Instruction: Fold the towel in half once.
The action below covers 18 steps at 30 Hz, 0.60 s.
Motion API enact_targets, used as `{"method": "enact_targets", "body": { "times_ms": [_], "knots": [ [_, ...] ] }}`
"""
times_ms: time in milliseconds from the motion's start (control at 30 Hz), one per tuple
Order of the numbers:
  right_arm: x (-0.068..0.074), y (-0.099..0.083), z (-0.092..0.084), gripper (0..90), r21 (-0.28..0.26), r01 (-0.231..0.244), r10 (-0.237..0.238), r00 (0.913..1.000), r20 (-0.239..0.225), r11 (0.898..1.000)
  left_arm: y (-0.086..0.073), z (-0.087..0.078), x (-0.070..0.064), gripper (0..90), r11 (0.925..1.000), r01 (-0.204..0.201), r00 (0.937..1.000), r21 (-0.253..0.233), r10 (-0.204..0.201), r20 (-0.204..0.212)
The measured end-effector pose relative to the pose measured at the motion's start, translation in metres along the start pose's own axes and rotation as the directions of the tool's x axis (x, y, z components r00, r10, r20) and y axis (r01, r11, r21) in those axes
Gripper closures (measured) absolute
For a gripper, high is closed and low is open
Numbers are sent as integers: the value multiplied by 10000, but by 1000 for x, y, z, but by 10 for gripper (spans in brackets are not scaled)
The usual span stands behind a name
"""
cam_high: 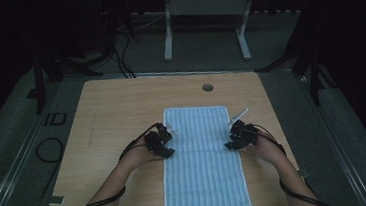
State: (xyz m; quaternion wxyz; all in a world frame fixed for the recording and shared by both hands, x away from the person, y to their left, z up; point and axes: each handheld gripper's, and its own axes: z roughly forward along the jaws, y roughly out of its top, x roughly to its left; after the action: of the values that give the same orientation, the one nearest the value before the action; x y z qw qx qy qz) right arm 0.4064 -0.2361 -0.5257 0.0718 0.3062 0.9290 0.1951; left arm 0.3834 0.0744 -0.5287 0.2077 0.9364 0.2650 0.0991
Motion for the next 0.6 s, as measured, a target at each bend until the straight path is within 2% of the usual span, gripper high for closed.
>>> {"method": "enact_targets", "body": {
  "times_ms": [133,200,300,433,533,600],
  "knots": [
    [-1,0,0,656,-120,-96,97,9999,34,9999,2,1,1,526,9993,348,9991,147,-351,219],
    [0,-1,0,729,-195,-49,50,10000,35,9998,2,0,1,546,9992,350,9990,178,-355,269],
    [1,0,0,824,-206,113,-111,9999,88,9997,2,0,0,626,9991,405,9986,91,-408,328],
    [2,3,2,854,-166,226,-220,9993,318,9996,5,3,2,829,9969,772,9969,-148,-770,177],
    [-4,7,4,859,-216,79,-68,9985,543,9997,7,6,7,865,9952,935,9956,-304,-933,75],
    [-11,10,6,861,-280,-24,39,9986,534,9996,8,7,11,869,9919,1211,9926,-385,-1209,79]
  ]
}}
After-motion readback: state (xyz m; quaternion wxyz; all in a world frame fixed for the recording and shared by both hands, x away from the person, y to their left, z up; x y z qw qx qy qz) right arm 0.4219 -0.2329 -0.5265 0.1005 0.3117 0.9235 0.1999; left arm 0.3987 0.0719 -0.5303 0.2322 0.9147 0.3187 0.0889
